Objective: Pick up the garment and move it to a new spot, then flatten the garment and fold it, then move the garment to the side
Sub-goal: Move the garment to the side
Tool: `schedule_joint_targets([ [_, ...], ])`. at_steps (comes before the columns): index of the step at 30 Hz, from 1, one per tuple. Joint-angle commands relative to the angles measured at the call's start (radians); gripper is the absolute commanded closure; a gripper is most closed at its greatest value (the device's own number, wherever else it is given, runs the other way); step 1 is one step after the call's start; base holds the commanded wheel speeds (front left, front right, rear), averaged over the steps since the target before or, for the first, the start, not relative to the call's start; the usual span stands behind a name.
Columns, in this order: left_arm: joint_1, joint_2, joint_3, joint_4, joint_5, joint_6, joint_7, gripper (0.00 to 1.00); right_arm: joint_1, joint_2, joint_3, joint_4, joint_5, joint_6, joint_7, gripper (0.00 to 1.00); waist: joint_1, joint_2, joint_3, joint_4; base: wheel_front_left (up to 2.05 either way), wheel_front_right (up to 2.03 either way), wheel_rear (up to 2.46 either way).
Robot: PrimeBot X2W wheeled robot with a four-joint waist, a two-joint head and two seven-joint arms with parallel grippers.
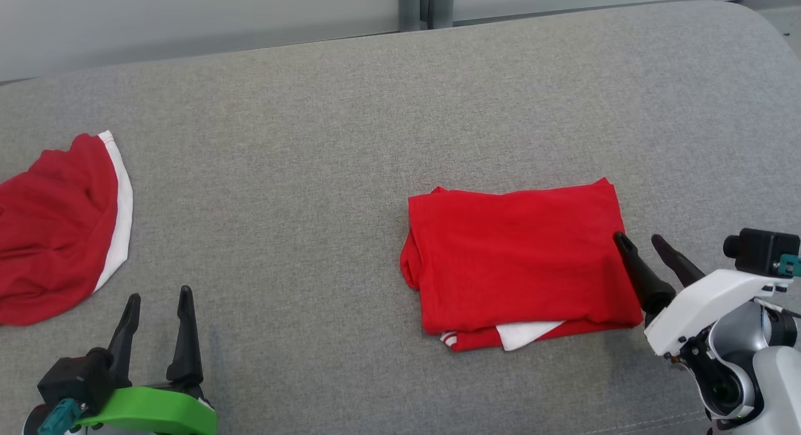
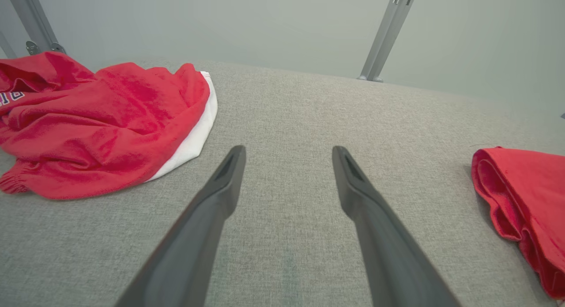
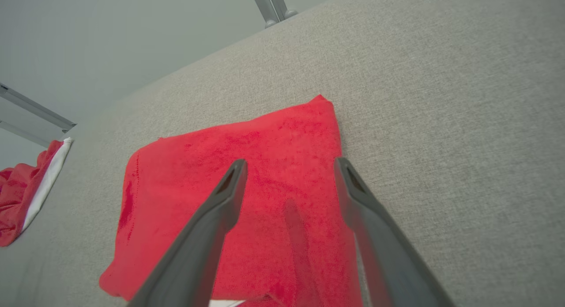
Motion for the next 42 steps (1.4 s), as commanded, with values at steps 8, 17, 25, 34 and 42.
schedule_joint_targets([
  [8,0.004,-0.019,-0.007,0.0,0.043,0.004,-0.018,0.0,-0.042,-0.003,-0.039,0.243,-0.053,0.0,-0.028,0.0,0.0,0.0,-0.028,0.043,0.0,0.0,0.0],
  [17,0.004,-0.035,-0.023,0.012,0.053,-0.005,-0.02,0.0,-0.153,-0.008,-0.034,0.467,0.052,0.0,0.02,0.0,0.0,0.0,-0.038,0.092,0.0,0.0,0.0],
  [25,-0.016,-0.044,-0.035,0.03,0.056,-0.017,-0.02,0.0,-0.227,-0.066,0.07,0.445,0.171,0.001,0.055,1.0,0.0,0.0,-0.041,0.149,0.0,0.0,0.0],
  [34,-0.043,-0.074,-0.048,0.046,0.068,-0.033,-0.025,0.0,-0.361,-0.176,0.258,0.375,0.233,0.0,0.128,1.0,0.0,0.0,-0.015,0.197,0.0,0.0,0.0],
  [42,-0.071,-0.069,-0.03,0.042,0.079,-0.044,-0.026,0.0,-0.464,-0.364,0.227,0.431,0.225,0.0,0.195,1.0,0.0,0.0,0.068,0.19,0.0,0.0,0.0],
])
